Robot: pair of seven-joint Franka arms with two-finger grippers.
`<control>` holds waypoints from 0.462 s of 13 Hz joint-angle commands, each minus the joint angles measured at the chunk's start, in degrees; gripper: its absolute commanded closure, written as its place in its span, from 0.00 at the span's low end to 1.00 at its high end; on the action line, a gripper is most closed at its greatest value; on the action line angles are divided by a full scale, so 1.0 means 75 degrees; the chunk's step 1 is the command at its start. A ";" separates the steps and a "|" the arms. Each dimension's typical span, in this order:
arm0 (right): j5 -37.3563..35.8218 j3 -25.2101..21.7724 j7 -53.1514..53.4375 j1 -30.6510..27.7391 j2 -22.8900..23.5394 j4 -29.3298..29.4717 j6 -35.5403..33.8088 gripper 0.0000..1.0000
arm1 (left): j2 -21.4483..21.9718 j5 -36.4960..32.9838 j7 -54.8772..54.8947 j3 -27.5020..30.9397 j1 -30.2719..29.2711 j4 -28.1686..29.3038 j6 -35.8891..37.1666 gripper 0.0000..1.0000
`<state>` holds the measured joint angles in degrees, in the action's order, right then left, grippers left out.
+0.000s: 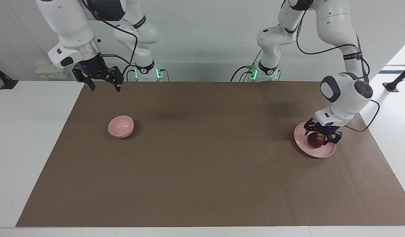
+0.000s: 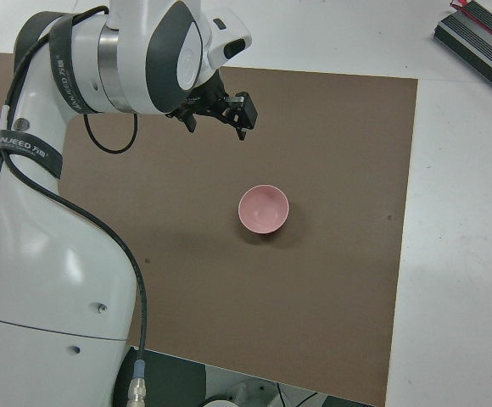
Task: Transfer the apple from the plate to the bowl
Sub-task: 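Lower the left gripper onto the red apple on the plate and grasp it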
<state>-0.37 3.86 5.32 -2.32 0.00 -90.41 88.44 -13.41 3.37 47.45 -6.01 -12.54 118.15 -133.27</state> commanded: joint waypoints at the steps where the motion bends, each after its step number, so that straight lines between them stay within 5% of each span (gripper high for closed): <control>1: 0.0120 0.0024 -0.0252 -0.0007 -0.0340 -0.0520 0.0546 0.00 | 0.0066 0.0008 0.0119 0.0028 0.0031 0.0172 -0.0301 0.66; 2: 0.0120 0.0036 -0.0252 -0.0007 -0.0340 -0.0543 0.0571 0.00 | 0.0066 0.0008 0.0108 0.0028 0.0008 0.0126 -0.0289 1.00; 6: 0.0632 0.0083 -0.0112 0.0004 -0.0293 -0.0835 0.0537 0.00 | 0.0101 0.0020 0.0038 0.0017 0.0019 -0.0119 -0.0103 1.00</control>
<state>1.56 4.15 5.27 -1.85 -0.77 -93.43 91.17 -13.34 3.35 47.63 -6.00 -12.54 118.01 -134.07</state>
